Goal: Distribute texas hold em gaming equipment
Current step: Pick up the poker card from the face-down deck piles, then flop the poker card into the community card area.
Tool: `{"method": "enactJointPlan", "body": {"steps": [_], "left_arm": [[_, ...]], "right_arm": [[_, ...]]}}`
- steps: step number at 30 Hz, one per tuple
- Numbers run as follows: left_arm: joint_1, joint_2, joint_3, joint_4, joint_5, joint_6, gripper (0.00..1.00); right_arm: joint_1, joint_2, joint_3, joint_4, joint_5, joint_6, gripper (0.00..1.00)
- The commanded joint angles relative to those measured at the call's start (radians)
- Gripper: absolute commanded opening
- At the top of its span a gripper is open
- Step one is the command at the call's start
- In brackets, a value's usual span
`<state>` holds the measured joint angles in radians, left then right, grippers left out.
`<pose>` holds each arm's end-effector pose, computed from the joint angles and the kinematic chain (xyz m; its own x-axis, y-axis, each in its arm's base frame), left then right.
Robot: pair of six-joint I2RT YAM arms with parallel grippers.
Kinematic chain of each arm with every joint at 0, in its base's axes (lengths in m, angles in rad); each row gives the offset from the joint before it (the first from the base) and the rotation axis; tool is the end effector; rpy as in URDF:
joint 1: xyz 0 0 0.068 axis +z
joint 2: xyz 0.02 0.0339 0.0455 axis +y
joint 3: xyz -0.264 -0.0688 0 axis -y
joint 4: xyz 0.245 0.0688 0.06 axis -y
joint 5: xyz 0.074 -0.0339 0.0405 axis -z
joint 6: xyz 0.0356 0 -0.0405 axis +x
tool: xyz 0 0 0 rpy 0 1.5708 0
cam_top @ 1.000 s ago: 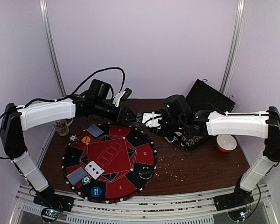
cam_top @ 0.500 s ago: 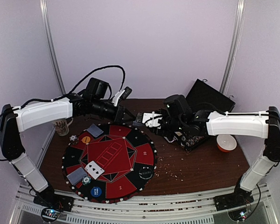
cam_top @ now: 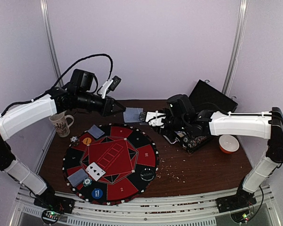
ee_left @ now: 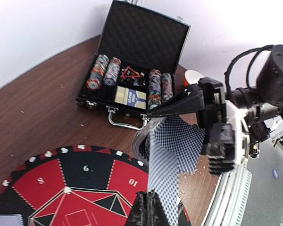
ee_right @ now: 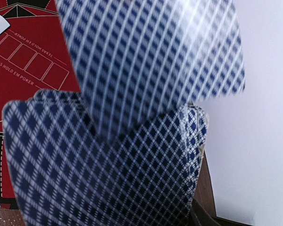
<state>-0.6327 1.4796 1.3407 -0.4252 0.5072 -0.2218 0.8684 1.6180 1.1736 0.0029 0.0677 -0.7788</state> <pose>0.2605 -0.2125 0.3457 -0.6071 0.2067 -0.7672 0.7323 0.5204 -0.4392 0.2463 0.2873 0.2793 0.3107 -0.7177 -0.6232 -0.7078 0.2629 -0.6556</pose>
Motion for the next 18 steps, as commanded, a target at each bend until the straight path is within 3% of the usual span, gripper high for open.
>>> {"method": "enactJointPlan", "body": {"steps": [1, 5, 8, 14, 18], "left_arm": [[0.034, -0.058, 0.055, -0.121, -0.108, 0.072, 0.0], [0.107, -0.081, 0.078, -0.292, -0.258, 0.079, 0.0], [0.123, -0.062, 0.112, -0.447, -0.46, 0.081, 0.0], [0.096, 0.11, 0.117, -0.712, -0.811, 0.005, 0.0], [0.023, 0.201, 0.116, -0.77, -0.989, -0.036, 0.0]], "right_arm": [[-0.02, -0.005, -0.004, 0.017, 0.044, 0.016, 0.43], [-0.037, -0.013, -0.017, 0.011, 0.067, 0.016, 0.43], [-0.044, -0.019, -0.026, 0.007, 0.073, 0.016, 0.43], [-0.044, -0.02, -0.023, -0.001, 0.069, 0.016, 0.43], [-0.046, -0.02, -0.017, -0.01, 0.065, 0.016, 0.43]]}}
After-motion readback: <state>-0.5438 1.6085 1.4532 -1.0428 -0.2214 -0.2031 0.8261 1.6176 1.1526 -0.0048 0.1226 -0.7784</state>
